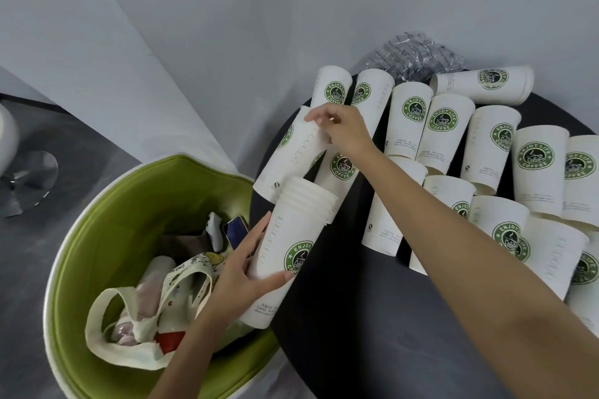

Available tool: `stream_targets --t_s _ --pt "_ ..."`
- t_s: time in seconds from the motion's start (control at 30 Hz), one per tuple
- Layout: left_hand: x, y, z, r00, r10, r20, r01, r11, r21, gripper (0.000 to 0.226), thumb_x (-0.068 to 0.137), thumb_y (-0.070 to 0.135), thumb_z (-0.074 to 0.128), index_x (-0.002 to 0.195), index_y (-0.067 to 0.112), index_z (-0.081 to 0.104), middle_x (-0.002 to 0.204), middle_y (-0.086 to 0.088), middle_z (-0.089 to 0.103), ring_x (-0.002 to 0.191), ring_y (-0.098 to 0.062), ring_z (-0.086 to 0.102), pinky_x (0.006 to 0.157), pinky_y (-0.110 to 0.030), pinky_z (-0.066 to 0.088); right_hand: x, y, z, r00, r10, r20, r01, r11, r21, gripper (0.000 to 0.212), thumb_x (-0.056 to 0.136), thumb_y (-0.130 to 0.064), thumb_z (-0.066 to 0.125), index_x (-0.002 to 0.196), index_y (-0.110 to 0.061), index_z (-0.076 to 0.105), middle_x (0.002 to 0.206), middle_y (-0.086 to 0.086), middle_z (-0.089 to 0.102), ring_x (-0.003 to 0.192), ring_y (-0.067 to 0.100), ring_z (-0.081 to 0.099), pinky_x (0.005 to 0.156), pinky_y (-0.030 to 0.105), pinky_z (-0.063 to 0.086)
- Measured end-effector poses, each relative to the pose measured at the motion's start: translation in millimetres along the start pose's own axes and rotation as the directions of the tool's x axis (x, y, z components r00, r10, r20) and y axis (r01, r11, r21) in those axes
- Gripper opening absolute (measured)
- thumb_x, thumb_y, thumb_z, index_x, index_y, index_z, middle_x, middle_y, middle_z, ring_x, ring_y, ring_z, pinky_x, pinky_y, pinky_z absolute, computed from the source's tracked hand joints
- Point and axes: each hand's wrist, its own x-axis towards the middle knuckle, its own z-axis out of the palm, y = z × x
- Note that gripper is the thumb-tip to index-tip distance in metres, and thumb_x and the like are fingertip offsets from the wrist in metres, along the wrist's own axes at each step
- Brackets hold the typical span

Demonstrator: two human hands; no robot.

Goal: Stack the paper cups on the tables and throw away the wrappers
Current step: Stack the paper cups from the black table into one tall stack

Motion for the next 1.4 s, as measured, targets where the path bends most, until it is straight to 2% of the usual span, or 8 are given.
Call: stream_targets --t_s 0.13,0.27,0.53,0.77,1.0,1.13,1.23,1.4 --pt "-5 1 3 1.000 -0.012 0.004 0.012 1.000 -0.015 0.094 0.064 0.030 0.088 0.142 0.046 0.037 0.141 0.018 0.052 0.123 -0.011 0.058 0.090 -0.020 0.053 -11 -14 -19 0.990 -0.042 -0.133 0.051 0.997 0.064 0.027 0.092 -0.001 0.051 0.084 -0.018 0.070 0.061 -0.029 0.057 0.056 -0.004 0.046 0.066 0.026 0.039" --pt "-10 1 3 1.000 -0.026 -0.015 0.025 0.999 -0.028 0.095 0.059 0.038 0.086 0.141 0.048 0.038 0.139 0.015 0.056 0.122 -0.012 0.059 0.094 -0.029 0.054 -23 -22 -39 0.974 -0.065 -0.218 0.094 0.988 0.123 0.028 0.091 -0.001 0.050 0.083 -0.019 0.069 0.071 -0.010 0.058 0.058 0.008 0.040 0.060 0.031 0.040" --pt "-15 7 3 1.000 -0.013 -0.024 0.013 1.000 0.009 0.094 0.059 0.040 0.085 0.139 0.052 0.036 0.138 0.014 0.057 0.121 -0.009 0.060 0.093 -0.026 0.054 -43 -22 -67 0.946 -0.083 -0.312 0.122 0.986 0.109 0.035 0.089 -0.001 0.048 0.081 -0.028 0.069 0.070 -0.023 0.060 0.061 0.001 0.045 0.064 0.024 0.038" --pt "-15 13 6 1.000 0.000 0.001 0.000 1.000 0.028 0.098 0.061 0.039 0.087 0.144 0.046 0.035 0.134 0.023 0.057 0.121 -0.006 0.058 0.096 -0.029 0.052 -68 -21 -65 0.983 -0.092 -0.156 0.105 0.991 0.080 0.032 0.091 0.001 0.048 0.083 -0.023 0.069 0.062 -0.030 0.058 0.063 0.004 0.045 0.068 0.025 0.036" --pt "-15 18 7 0.999 0.018 0.029 -0.019 0.999 0.039 0.100 0.069 0.021 0.086 0.147 0.049 0.029 0.135 0.022 0.056 0.121 -0.008 0.059 0.099 -0.039 0.052 -96 -25 -48 0.993 -0.102 -0.056 0.108 0.988 0.113 0.028 0.093 -0.003 0.049 0.085 -0.021 0.070 0.093 -0.007 0.067 0.085 0.010 0.055 0.082 0.020 0.039" --pt "-17 26 10 0.999 0.026 0.038 -0.029 0.996 0.089 0.095 0.072 0.035 0.080 0.141 0.064 0.022 0.137 0.034 0.048 0.124 -0.003 0.054 0.099 -0.031 0.049 -109 -26 -39 0.997 -0.082 -0.015 0.083 0.991 0.101 0.025 0.094 -0.003 0.049 0.089 -0.016 0.070 0.098 -0.001 0.069 0.095 0.015 0.059 0.088 0.016 0.040" --pt "-17 32 15 0.997 0.039 0.061 -0.043 0.996 0.074 0.090 0.084 0.015 0.075 0.137 0.065 0.023 0.137 0.034 0.046 0.122 0.009 0.050 0.095 -0.016 0.048 -119 -29 -31 0.998 -0.056 0.025 0.052 0.990 0.129 0.023 0.094 -0.002 0.049 0.092 -0.010 0.070 0.081 -0.001 0.063 0.071 0.003 0.053 0.072 0.011 0.040" --pt "-15 37 21 0.993 0.037 0.113 -0.039 0.999 0.015 0.099 0.069 0.032 0.082 0.145 0.055 0.024 0.147 0.022 0.043 0.133 -0.008 0.048 0.107 -0.043 0.045 -128 -29 -17 0.999 0.001 0.033 -0.005 0.993 0.122 0.026 0.096 -0.006 0.047 0.092 -0.015 0.071 0.062 -0.003 0.050 0.051 0.002 0.035 0.054 0.012 0.032"
